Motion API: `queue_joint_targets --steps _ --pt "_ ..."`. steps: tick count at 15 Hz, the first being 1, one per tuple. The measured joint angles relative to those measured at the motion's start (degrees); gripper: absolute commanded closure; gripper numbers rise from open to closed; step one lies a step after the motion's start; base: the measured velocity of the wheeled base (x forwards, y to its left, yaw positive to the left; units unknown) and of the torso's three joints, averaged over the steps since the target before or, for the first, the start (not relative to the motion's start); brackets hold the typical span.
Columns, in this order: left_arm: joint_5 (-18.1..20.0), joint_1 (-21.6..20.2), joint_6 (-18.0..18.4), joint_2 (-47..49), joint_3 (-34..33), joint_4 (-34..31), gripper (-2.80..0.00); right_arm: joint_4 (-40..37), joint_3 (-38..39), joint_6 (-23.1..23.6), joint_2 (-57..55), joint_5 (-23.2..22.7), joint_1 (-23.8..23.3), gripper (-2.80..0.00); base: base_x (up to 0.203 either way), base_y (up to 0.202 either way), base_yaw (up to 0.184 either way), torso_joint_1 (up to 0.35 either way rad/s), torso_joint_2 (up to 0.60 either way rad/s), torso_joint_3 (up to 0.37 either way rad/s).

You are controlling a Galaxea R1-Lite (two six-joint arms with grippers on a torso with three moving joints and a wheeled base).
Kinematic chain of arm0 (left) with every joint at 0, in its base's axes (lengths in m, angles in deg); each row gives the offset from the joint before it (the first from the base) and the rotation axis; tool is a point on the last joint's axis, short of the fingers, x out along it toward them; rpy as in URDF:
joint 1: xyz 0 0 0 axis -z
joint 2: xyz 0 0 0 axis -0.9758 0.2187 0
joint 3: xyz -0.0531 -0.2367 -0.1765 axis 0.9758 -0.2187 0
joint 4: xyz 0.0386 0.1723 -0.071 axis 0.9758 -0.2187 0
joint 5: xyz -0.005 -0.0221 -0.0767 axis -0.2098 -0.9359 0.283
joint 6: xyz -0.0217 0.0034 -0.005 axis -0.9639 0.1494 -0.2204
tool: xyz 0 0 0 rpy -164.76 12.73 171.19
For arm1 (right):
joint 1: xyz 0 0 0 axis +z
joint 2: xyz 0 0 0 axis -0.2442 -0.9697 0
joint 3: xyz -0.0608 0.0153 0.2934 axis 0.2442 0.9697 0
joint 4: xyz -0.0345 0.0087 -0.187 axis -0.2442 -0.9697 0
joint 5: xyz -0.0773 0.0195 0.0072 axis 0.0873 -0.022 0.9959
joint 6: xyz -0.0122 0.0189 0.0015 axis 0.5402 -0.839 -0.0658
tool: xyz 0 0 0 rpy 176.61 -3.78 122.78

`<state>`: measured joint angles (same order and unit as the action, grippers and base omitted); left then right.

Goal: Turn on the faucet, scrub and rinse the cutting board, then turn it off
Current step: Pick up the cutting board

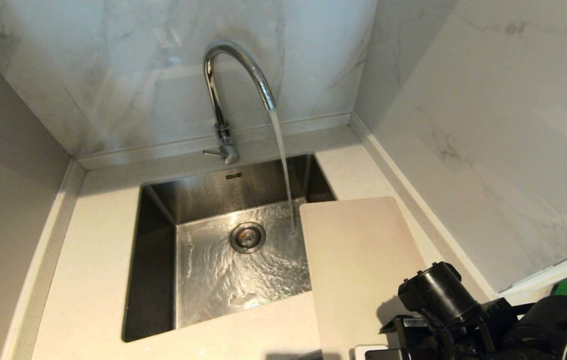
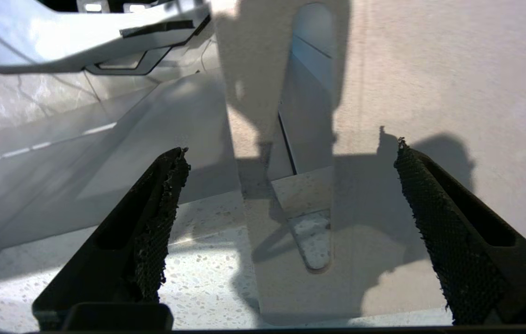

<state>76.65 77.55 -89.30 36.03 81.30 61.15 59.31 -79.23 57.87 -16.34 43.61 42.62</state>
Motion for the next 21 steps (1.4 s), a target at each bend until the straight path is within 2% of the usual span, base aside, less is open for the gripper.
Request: queue_joint_targets --steps 5,17,21 --pt "0.0 0.0 0.0 0.0 0.0 0.0 0.0 0.2 0.5 6.0 -0.8 0.1 -1.0 -2.8 0.0 0.0 0.0 0.0 0.0 0.0" --pt "0.0 0.0 0.0 0.0 0.0 0.0 0.0 0.8 5.5 6.6 -0.8 0.3 -1.2 -2.8 0.0 0.0 0.0 0.0 0.0 0.0" --pt "0.0 0.0 0.0 0.0 0.0 0.0 0.0 0.8 7.4 8.1 0.6 1.0 -0.8 -2.8 0.0 0.0 0.0 0.0 0.0 0.0"
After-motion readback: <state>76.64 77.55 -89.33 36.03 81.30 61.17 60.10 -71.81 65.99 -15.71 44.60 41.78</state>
